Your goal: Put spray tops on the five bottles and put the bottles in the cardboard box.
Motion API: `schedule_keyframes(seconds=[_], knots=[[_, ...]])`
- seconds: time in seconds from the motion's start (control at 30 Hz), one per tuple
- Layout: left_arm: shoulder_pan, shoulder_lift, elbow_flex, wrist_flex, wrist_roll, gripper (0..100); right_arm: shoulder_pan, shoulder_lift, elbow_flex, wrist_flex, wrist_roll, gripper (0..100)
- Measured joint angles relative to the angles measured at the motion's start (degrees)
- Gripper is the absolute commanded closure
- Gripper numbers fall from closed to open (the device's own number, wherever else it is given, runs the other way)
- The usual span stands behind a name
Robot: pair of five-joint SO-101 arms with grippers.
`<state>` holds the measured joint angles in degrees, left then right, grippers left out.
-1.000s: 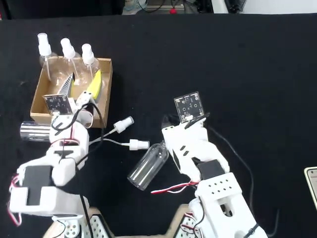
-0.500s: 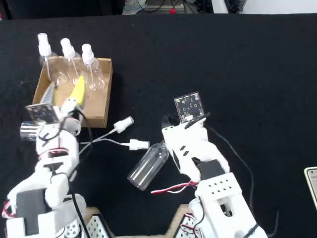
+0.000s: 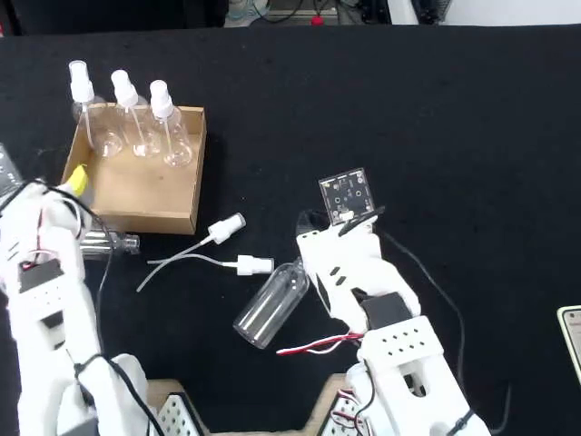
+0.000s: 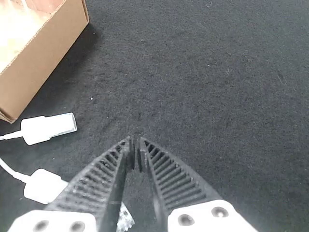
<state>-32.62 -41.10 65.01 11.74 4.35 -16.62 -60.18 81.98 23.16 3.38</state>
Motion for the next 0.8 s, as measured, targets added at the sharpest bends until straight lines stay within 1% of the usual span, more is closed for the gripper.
schedule_keyframes(seconds=[0.07, 0.23, 0.3, 0.37, 0.43, 0.6, 0.7, 0.8], knots=[[-1.2, -3.0, 0.0, 1.4, 0.0, 72, 0.0, 0.0, 0.0, 0.0, 0.0, 98.7], [-5.7, -8.2, 1.3, 1.9, 0.0, 72, 0.0, 0.0, 0.0, 0.0, 0.0, 98.7], [-6.9, -8.8, 1.4, 2.4, -1.3, 72, 0.0, 0.0, 0.0, 0.0, 0.0, 98.7], [-8.5, -8.8, 1.4, 2.6, -5.4, 72, 0.0, 0.0, 0.0, 0.0, 0.0, 98.7], [-8.9, -8.0, 1.3, 3.4, -11.1, 72, 0.0, 0.0, 0.0, 0.0, 0.0, 98.7], [-9.1, -1.8, -2.9, 10.7, -24.2, 72, 0.0, 0.0, 0.0, 0.0, 0.0, 98.7], [-9.5, 3.1, -7.4, 15.8, -28.0, 72, 0.0, 0.0, 0.0, 0.0, 0.0, 98.7], [-10.4, 7.9, -11.8, 19.8, -28.7, 72, 0.0, 0.0, 0.0, 0.0, 0.0, 98.7]])
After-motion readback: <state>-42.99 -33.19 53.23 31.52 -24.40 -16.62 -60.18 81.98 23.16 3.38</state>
